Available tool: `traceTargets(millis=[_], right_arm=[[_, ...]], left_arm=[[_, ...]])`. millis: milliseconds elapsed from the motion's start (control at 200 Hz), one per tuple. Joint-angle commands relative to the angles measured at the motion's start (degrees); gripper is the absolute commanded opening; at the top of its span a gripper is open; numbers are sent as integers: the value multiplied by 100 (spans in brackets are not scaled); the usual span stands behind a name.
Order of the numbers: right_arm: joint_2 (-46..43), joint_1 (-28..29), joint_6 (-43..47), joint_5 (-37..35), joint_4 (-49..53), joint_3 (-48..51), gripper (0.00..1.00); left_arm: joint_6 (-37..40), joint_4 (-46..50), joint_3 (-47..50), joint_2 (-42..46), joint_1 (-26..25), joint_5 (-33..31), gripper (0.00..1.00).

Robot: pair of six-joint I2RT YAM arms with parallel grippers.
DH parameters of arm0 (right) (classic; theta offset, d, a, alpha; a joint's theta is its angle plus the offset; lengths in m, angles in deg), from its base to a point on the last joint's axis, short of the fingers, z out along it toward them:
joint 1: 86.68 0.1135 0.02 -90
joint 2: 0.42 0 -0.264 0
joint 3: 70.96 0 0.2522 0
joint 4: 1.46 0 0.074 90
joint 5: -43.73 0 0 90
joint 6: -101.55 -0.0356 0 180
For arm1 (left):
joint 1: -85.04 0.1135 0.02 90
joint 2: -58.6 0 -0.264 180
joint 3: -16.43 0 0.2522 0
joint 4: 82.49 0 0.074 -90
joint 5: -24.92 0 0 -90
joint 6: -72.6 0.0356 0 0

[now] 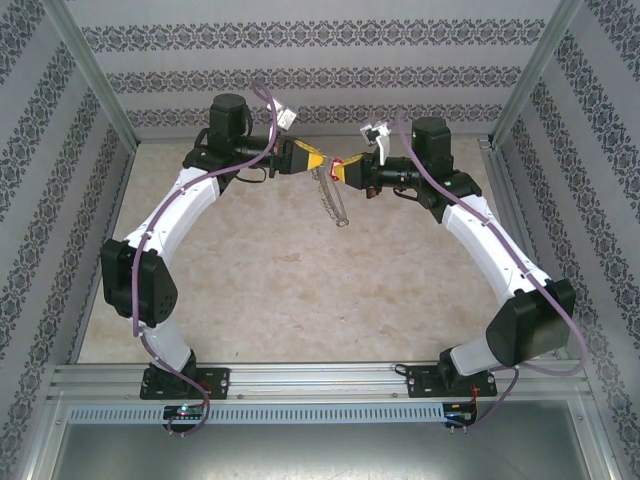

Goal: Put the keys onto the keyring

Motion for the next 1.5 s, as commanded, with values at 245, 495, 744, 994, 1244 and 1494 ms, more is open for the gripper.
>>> traceTargets(millis=[245,495,744,994,1244,1494], right_arm=[[-59,-108,568,55,636,-512,0],[221,27,967,18,1357,-1277,0],[485,142,1350,-137,1992,-1850,0],[670,182,2003,-638,3043,-2369,0],[1130,337,2488,-1481,3983,-3009,0],[1702,436,2726,-2115,4696,-3718,0]], left_arm=[[289,272,-282,50,32,112,0],[386,404,-291,14,21,141,0],[494,536,-307,21,23,167,0],[739,843,-353,14,21,121,0],[653,767,-277,-92,38,-99,16],[163,6,169,-17,160,-281,32]])
